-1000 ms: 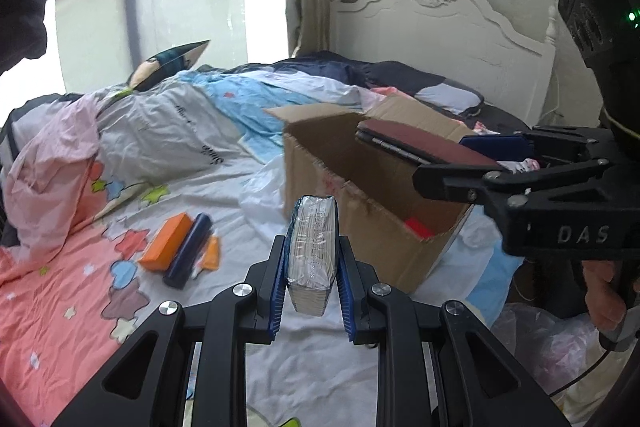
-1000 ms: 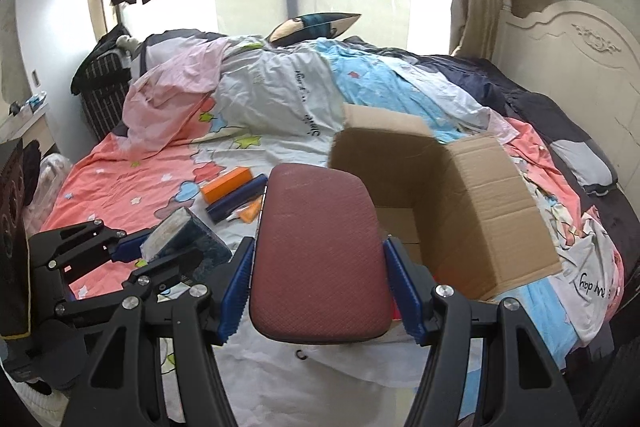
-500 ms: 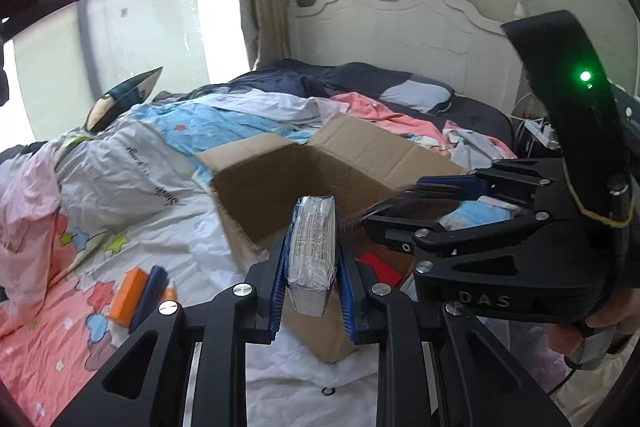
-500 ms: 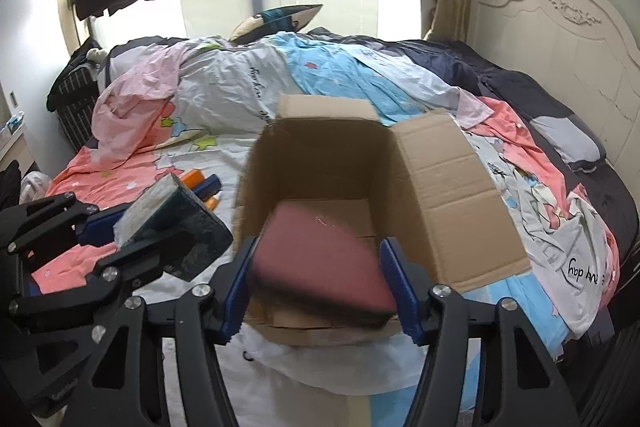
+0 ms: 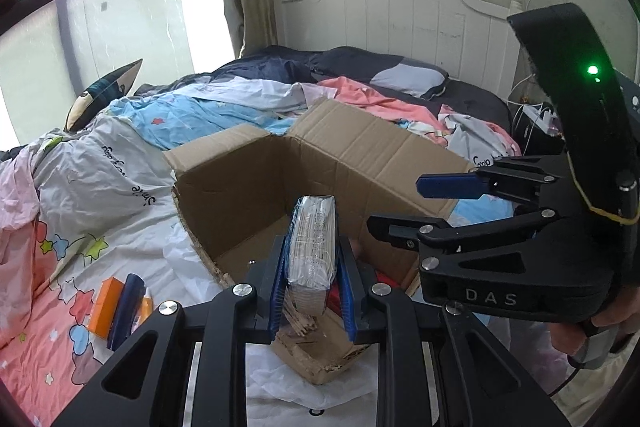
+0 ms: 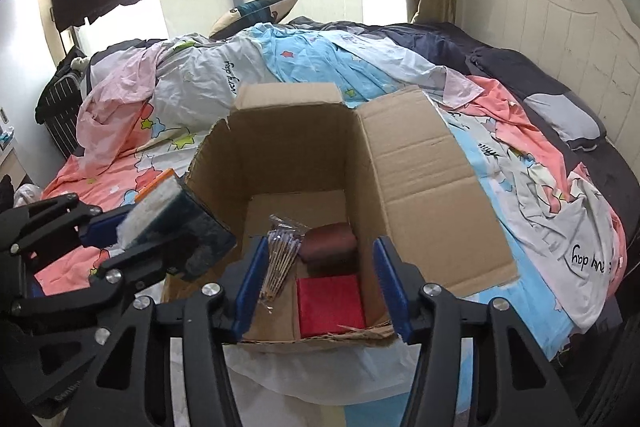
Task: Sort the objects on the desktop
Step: 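Open the right tool over the box dropping the maroon case while the left tool drops the packet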
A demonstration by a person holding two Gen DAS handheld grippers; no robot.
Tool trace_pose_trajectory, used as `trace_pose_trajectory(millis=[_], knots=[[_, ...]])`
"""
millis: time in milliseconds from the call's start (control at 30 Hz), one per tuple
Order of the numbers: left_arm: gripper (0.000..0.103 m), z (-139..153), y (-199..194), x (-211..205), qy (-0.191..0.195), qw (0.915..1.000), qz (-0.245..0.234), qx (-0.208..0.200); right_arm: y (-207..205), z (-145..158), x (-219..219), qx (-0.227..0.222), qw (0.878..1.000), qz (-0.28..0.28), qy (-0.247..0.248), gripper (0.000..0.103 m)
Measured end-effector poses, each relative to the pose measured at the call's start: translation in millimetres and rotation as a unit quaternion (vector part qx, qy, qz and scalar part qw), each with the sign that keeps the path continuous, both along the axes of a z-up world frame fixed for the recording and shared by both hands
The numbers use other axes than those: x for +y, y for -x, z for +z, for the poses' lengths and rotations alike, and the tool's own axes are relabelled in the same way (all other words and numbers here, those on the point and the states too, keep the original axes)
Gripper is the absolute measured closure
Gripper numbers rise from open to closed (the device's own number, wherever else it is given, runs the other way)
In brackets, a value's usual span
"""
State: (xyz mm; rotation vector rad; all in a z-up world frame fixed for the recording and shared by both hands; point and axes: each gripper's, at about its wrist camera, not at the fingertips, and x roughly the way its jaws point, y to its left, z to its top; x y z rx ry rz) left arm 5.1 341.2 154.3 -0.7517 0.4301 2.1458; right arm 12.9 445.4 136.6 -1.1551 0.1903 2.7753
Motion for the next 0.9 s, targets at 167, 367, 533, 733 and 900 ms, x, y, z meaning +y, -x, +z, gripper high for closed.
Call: trace_pose_trajectory(millis=[167,367,533,733,900], knots=[[0.08,-6,4,4,0.004,1.0,-0.003,-0.003,1,-2,3,0.0,1.0,-0.019,-0.021,0.026],[0.053,-9,13,3,-0.007,0.9998,0.007,-0.018,4,-3,12,0.0,0.999,-0.043,-0.033,0.022],[0.036,-9,18,-1,-0.007,0.9995,0.025,-0.015,6,-5,17,0.0,0.999,-0.046,-0.028,0.022],[0.014,-11,22,-6,-0.002,0.9988,0.048,-0.015,9,-10,14,-0.004,0.999,-0.042,-0.029,0.022],[0.0,-11,23,-22,-0.009,0.9972,0.073,0.008,12,-14,9,-0.008,0.999,-0.037,-0.031,0.022]])
